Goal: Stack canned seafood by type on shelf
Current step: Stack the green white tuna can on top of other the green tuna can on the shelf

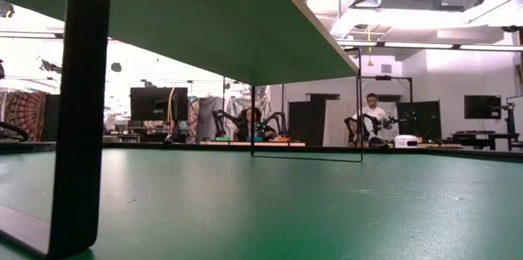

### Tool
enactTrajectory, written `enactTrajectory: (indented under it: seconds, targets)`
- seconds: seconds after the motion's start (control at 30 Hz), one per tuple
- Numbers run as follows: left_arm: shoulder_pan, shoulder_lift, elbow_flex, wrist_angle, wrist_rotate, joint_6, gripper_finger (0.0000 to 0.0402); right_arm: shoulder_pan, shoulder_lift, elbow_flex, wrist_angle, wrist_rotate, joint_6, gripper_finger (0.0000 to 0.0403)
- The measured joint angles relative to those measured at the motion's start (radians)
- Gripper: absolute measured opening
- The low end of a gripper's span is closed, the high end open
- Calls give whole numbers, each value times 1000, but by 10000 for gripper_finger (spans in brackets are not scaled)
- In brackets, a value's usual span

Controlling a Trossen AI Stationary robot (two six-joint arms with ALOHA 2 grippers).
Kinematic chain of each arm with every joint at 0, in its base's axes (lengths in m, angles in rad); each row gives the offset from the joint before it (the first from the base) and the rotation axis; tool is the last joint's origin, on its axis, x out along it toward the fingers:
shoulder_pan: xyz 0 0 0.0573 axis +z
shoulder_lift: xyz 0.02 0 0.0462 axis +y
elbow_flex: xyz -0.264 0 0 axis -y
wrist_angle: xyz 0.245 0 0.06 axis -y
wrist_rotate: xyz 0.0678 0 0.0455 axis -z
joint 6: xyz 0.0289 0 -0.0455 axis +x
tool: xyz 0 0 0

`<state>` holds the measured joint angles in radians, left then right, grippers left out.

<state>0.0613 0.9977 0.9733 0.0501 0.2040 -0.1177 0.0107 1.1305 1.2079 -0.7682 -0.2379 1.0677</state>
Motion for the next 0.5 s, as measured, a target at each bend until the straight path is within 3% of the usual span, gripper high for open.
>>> enactTrajectory:
  seconds: [0.23, 0.37, 0.5]
  targets:
    - [3, 5, 0, -6, -6, -73, 244, 39, 58, -2, -584, -24, -427, 256]
    - [-42, 30, 0, -53, -84, -120, 244, 71, 124, -2, -725, -16, -700, 256]
    - [-123, 52, 0, -48, -264, -133, 244, 121, 183, -56, -732, 70, -924, 256]
